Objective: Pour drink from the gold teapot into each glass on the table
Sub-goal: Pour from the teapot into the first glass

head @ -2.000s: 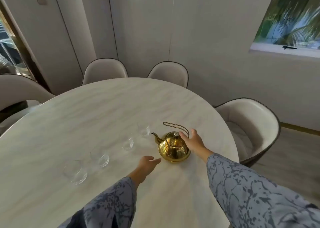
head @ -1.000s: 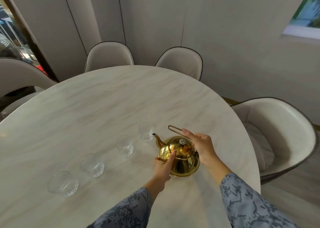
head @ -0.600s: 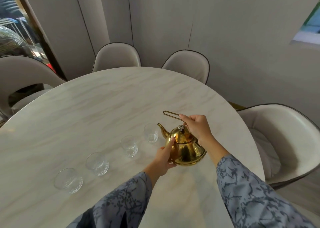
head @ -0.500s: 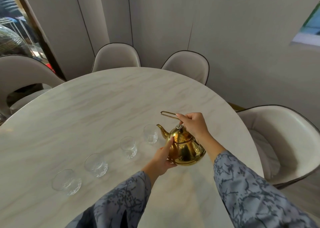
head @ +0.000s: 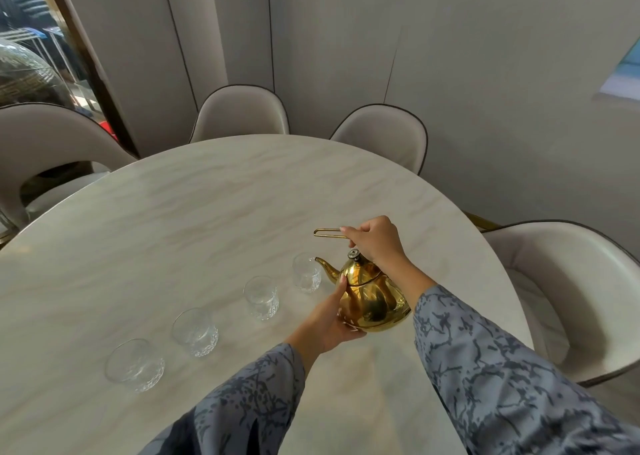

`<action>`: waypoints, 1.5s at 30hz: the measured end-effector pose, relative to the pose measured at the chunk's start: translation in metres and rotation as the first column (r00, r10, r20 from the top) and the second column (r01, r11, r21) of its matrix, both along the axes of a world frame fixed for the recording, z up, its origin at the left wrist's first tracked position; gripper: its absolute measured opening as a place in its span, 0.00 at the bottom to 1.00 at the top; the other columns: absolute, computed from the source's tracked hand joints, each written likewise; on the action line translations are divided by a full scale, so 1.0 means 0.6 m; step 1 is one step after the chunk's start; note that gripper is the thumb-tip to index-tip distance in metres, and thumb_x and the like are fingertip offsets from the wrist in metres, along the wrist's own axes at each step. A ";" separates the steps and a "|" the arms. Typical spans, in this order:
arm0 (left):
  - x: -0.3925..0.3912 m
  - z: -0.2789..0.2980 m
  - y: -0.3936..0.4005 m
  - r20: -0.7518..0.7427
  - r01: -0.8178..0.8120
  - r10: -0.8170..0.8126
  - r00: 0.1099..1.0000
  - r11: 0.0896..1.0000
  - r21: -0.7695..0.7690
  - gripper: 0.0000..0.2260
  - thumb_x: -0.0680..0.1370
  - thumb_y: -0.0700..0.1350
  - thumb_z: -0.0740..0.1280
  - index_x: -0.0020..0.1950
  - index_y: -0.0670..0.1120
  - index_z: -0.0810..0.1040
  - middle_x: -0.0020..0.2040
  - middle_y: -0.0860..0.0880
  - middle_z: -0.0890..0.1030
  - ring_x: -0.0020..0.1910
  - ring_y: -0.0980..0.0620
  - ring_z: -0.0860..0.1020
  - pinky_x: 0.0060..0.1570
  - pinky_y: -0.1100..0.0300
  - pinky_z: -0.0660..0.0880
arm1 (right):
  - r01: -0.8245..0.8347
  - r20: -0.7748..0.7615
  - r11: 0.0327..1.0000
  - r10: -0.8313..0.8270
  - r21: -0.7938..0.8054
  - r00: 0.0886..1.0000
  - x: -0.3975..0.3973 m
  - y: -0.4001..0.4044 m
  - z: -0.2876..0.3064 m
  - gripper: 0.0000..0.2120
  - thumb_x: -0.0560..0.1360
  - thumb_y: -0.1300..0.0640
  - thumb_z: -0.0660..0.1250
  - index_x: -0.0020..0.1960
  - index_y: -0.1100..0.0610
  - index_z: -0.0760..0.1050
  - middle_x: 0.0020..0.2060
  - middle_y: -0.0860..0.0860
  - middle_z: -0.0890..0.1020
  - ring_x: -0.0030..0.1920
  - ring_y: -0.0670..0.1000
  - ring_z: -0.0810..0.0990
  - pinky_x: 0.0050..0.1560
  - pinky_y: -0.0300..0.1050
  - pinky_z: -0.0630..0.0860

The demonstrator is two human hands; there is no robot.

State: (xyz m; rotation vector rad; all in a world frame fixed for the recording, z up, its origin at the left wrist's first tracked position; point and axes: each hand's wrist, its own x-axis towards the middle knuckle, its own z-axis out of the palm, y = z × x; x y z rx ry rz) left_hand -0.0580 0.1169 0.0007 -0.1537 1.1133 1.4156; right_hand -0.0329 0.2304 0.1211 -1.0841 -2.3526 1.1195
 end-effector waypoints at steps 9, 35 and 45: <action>0.006 0.027 -0.006 0.063 0.015 -0.018 0.998 0.999 0.044 0.34 0.76 0.66 0.63 0.73 0.44 0.64 0.71 0.37 0.71 0.67 0.38 0.75 0.69 0.44 0.71 | -0.005 0.106 0.997 -0.003 0.078 0.994 -0.021 -0.008 0.027 0.17 0.75 0.47 0.71 0.31 0.54 0.79 0.28 0.47 0.80 0.33 0.50 0.81 0.41 0.46 0.79; 0.006 0.053 -0.003 0.115 0.092 -0.110 0.987 0.985 0.148 0.40 0.72 0.66 0.68 0.77 0.45 0.62 0.72 0.35 0.71 0.63 0.36 0.79 0.70 0.41 0.71 | 0.015 0.199 0.988 -0.047 0.157 0.979 -0.031 -0.004 0.072 0.14 0.74 0.50 0.69 0.45 0.61 0.84 0.27 0.45 0.77 0.30 0.46 0.76 0.32 0.41 0.71; 0.011 0.069 0.002 0.130 0.091 -0.113 0.985 0.982 0.163 0.40 0.73 0.65 0.68 0.76 0.44 0.63 0.71 0.35 0.72 0.63 0.36 0.79 0.68 0.41 0.72 | 0.012 0.223 0.986 -0.049 0.165 0.974 -0.032 0.000 0.090 0.14 0.74 0.50 0.69 0.45 0.61 0.84 0.26 0.45 0.77 0.29 0.46 0.76 0.31 0.42 0.70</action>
